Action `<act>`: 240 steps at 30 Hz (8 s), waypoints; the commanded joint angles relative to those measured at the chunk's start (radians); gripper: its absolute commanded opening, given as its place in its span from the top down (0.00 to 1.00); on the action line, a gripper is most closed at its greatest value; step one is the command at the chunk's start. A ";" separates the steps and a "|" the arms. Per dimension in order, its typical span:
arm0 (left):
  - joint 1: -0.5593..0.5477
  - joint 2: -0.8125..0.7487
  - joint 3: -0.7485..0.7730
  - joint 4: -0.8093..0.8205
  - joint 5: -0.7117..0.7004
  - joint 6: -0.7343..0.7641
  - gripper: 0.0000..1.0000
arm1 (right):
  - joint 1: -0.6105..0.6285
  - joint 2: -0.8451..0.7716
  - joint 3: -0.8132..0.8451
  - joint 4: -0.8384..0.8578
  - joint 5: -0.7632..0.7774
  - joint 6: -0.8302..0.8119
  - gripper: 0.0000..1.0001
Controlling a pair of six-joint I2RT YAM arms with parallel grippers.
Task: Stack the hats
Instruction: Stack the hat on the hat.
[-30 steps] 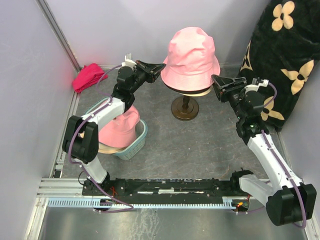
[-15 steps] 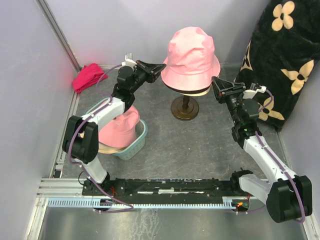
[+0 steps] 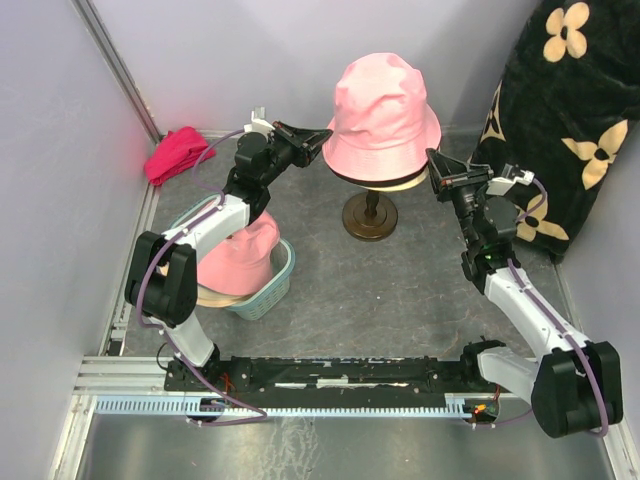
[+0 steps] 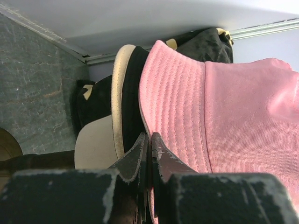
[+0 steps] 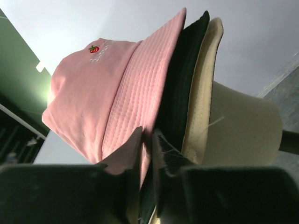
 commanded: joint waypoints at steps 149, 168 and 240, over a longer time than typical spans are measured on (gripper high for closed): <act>-0.006 0.080 0.130 0.004 0.004 0.089 0.75 | -0.217 0.458 0.481 -0.197 -0.399 -0.088 0.99; -0.013 0.078 0.138 -0.179 -0.054 0.133 0.97 | -0.155 0.447 0.407 -0.326 -0.355 -0.215 0.99; 0.019 -0.110 0.257 -0.511 -0.285 0.224 0.44 | -0.230 0.108 0.562 -0.725 -0.140 -0.505 0.44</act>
